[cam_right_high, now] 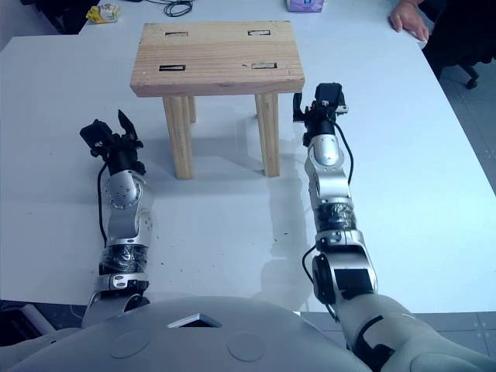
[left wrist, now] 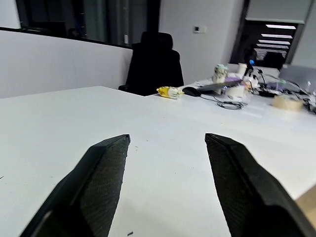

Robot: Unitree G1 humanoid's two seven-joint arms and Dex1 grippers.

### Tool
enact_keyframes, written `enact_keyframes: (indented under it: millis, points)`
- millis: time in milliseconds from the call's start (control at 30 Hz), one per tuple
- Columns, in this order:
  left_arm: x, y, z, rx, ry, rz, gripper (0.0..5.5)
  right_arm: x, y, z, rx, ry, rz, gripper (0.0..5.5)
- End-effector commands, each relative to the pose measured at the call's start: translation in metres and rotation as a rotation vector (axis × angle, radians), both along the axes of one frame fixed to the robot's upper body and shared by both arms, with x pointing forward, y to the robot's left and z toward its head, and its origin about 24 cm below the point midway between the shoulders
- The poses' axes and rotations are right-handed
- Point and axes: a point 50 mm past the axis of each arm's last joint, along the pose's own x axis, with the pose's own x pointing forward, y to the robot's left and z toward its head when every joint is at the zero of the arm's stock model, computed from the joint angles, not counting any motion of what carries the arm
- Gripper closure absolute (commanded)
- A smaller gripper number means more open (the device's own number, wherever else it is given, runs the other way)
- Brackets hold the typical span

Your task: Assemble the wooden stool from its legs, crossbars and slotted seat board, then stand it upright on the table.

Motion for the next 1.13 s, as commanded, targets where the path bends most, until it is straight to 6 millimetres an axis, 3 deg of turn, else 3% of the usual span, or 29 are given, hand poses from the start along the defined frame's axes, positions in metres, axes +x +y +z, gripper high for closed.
enact_keyframes:
  millis: [33,167,400,600,733,867,1000,1133]
  points:
    - [0.021,0.012,0.013,0.011,-0.028,0.000,2.66,0.008,0.001,0.010,-0.017,-0.049,-0.016,1.32]
    - [0.035,0.018,0.023,0.058,-0.031,-0.021,2.66,0.005,0.004,0.004,0.004,-0.058,-0.067,1.32]
    - [0.038,0.027,0.028,0.093,-0.021,0.001,2.66,-0.005,0.014,-0.005,0.028,-0.075,-0.105,1.32]
    - [0.030,0.047,0.038,0.198,-0.025,0.063,2.66,-0.010,0.017,0.001,0.050,-0.115,-0.145,1.32]
    - [0.027,0.046,0.043,0.267,-0.024,0.050,2.66,-0.019,0.022,0.001,0.077,-0.119,-0.170,1.32]
    - [0.019,0.040,0.044,0.230,-0.027,-0.005,2.66,-0.035,0.030,0.002,0.075,-0.115,-0.155,1.32]
    - [0.004,0.028,0.054,0.152,-0.062,-0.125,2.66,-0.054,0.016,0.003,0.052,-0.095,-0.178,1.32]
    - [-0.004,0.039,0.073,0.124,-0.105,-0.113,2.66,-0.066,-0.003,0.016,0.019,-0.095,-0.208,1.32]
